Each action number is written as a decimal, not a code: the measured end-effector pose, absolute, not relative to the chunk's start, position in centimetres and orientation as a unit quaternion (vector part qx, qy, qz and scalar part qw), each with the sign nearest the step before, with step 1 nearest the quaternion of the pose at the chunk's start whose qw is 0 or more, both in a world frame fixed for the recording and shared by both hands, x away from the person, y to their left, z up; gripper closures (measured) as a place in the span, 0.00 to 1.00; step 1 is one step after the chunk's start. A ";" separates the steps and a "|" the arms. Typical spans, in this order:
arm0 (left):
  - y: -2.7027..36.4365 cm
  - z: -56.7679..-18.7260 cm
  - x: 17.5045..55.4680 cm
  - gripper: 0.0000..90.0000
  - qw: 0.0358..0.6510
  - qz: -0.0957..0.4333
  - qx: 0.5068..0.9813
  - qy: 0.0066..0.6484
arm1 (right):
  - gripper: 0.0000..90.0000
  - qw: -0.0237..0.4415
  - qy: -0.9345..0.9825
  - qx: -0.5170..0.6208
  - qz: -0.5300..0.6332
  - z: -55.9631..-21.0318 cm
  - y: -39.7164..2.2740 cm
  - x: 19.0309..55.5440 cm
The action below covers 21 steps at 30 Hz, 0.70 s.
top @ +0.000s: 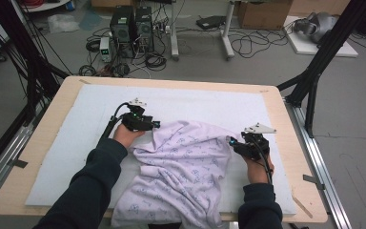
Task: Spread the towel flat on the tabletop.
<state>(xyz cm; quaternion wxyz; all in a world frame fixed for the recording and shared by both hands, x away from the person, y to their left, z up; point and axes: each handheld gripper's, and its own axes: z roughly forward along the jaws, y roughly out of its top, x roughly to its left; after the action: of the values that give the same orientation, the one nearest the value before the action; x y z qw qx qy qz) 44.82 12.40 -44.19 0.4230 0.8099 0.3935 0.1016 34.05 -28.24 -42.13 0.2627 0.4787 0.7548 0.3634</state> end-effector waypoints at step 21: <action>18.1 -43.7 50.7 0.95 0.339 0.252 0.758 0.497 | 0.54 0.253 0.773 0.450 0.369 -42.8 -26.5 33.9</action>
<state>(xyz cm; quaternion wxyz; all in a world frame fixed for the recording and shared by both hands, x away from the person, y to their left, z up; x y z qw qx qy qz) 50.66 18.11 -43.68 0.3390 0.7578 0.4971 0.2523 33.91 -26.49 -42.75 0.2533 0.4495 0.7730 0.3692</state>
